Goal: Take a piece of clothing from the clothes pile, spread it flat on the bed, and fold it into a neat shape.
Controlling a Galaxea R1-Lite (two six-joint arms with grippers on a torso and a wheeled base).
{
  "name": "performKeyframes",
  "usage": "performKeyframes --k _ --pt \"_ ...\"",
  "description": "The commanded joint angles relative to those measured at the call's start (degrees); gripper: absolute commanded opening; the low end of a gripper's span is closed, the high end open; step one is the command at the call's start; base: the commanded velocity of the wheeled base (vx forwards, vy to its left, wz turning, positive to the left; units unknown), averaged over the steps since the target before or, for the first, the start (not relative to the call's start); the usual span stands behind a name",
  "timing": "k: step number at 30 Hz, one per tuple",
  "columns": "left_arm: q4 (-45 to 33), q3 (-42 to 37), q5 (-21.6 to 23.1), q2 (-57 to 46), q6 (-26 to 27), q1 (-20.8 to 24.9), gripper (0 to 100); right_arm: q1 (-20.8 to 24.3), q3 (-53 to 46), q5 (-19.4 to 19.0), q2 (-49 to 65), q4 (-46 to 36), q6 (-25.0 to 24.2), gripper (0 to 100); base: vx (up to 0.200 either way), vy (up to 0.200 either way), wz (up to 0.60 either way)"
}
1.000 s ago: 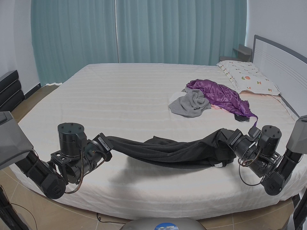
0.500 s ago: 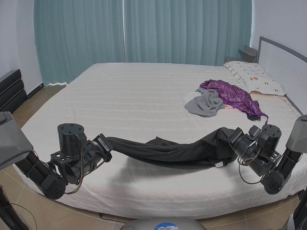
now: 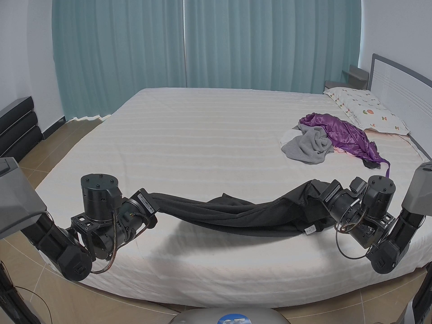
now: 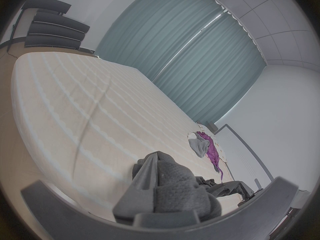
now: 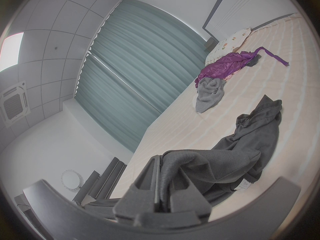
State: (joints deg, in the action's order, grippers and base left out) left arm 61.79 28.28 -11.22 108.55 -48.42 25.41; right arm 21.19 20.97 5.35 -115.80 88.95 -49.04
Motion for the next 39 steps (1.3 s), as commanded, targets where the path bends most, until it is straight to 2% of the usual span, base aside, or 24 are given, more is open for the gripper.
performKeyframes --k 1,3,15,20,30,32,36,39 --pt "-0.01 -0.42 -0.30 -0.09 -0.01 0.00 0 -0.01 -0.14 -0.08 0.31 0.96 0.09 0 0.000 0.200 0.00" --pt "-0.01 -1.65 -0.39 -0.09 0.08 0.08 0 -0.01 -0.23 0.01 0.31 0.96 0.09 0 0.000 0.200 0.00" --pt "0.08 -3.15 -1.35 -1.14 0.17 1.14 0 -0.09 -2.16 0.19 0.49 0.96 0.97 0 0.000 0.000 0.00" --pt "0.08 -4.02 -1.35 -2.02 0.08 1.49 0 -0.09 -4.88 0.27 2.07 0.96 1.58 0 -0.200 0.000 0.00" --pt "-0.45 -6.05 -1.62 -9.23 0.43 3.07 0 0.26 -11.74 0.27 16.04 0.87 2.55 0 -0.200 0.000 0.00" --pt "-0.71 -6.05 -1.70 -10.90 0.61 3.07 0 0.52 -12.35 0.27 18.86 0.78 2.99 0 0.000 0.000 0.00" --pt "-0.97 -4.55 -2.32 -16.08 4.21 2.81 0 0.61 -11.74 0.19 28.52 0.78 6.15 0 0.000 0.000 0.00" --pt "-2.47 -2.79 -3.55 -17.14 8.17 2.46 0 0.52 -9.28 0.19 30.37 0.43 8.70 0 0.000 0.000 0.00"
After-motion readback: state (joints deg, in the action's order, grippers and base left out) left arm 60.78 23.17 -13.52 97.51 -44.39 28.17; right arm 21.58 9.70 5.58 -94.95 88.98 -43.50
